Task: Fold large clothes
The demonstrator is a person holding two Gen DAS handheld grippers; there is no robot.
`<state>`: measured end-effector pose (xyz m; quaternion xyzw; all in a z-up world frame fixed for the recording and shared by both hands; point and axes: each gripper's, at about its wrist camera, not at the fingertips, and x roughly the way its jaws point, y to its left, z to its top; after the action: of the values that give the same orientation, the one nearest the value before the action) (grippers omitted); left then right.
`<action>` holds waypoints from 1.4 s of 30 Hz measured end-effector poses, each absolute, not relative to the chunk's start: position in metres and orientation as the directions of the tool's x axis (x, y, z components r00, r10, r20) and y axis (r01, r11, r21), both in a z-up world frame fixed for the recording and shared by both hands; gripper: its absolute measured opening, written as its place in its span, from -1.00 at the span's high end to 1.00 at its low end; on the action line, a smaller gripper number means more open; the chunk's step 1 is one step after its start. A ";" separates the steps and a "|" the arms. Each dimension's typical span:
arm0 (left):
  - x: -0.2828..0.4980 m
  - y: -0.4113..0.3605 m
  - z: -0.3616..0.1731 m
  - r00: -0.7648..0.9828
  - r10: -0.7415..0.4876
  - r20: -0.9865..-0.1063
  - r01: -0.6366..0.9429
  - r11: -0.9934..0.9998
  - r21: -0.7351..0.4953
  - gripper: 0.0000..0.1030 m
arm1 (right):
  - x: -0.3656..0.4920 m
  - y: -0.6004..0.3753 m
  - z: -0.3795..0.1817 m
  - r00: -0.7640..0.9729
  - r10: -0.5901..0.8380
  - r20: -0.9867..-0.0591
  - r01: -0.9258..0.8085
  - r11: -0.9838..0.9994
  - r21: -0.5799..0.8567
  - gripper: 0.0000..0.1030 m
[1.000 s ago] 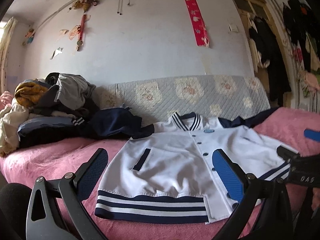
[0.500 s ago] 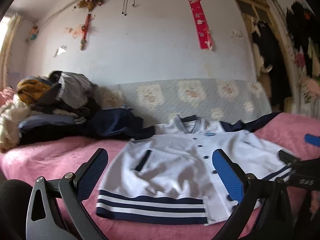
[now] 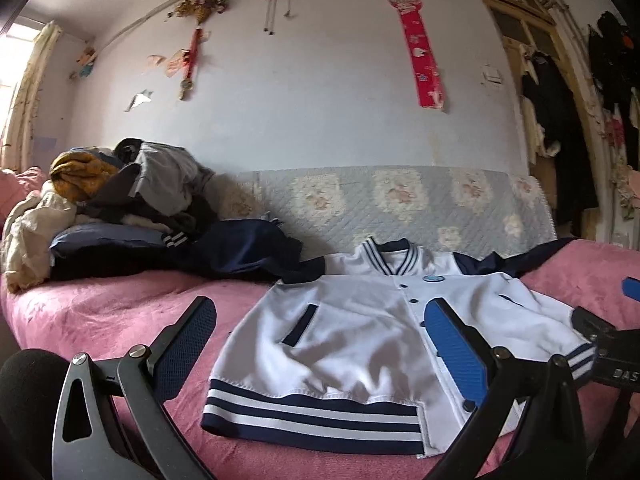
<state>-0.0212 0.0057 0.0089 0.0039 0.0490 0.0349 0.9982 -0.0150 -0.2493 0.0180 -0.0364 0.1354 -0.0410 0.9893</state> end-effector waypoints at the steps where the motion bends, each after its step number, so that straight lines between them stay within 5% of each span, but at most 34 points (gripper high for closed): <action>1: -0.022 0.006 0.009 0.993 0.072 -0.095 -0.071 0.997 0.013 -1.00 | -0.018 -0.250 0.019 0.962 -0.096 -0.254 0.079 0.994 -0.075 -1.00; 7: -0.028 0.005 0.010 0.996 0.054 -0.064 -0.054 0.998 0.014 -1.00 | -0.027 -0.247 0.025 0.974 -0.076 -0.214 0.065 0.996 -0.061 -0.97; 10: -0.029 0.004 0.009 0.998 0.042 -0.055 -0.041 0.999 0.009 -1.00 | -0.026 -0.249 0.024 0.969 -0.069 -0.236 0.060 0.997 -0.043 -0.62; 13: -0.031 0.006 0.009 0.999 0.036 -0.033 -0.036 0.999 -0.006 -1.00 | -0.024 -0.252 0.023 0.968 -0.070 -0.243 0.063 0.997 -0.036 -0.52; 20: -0.012 -0.002 -0.003 0.992 -0.018 -0.122 0.015 1.000 -0.025 -0.96 | -0.012 -0.258 0.018 0.949 0.001 -0.314 0.011 0.999 0.037 -0.51; 27: 0.038 -0.019 -0.040 0.967 0.010 -0.256 -0.026 0.998 -0.057 -0.38 | 0.021 -0.267 -0.004 0.900 0.007 -0.436 0.067 0.986 0.153 -0.51; 32: 0.048 -0.017 -0.060 0.934 -0.053 -0.352 0.015 0.994 -0.108 -0.31 | 0.031 -0.269 -0.011 0.884 0.018 -0.466 0.076 0.980 0.182 -0.51; 38: 0.061 -0.027 -0.088 0.933 0.031 -0.359 -0.065 0.994 -0.082 -0.30 | 0.046 -0.276 -0.045 0.843 -0.039 -0.537 0.209 0.943 0.258 -0.52; 42: 0.048 -0.015 -0.082 0.920 -0.031 -0.390 -0.030 0.988 -0.150 -0.30 | 0.039 -0.275 -0.044 0.852 -0.004 -0.523 0.161 0.953 0.255 -0.52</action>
<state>0.0481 -0.0149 -0.0824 -0.0767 0.1994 -0.0003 0.9769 0.0386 -0.2747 -0.0442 0.1462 0.2683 -0.0433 0.9512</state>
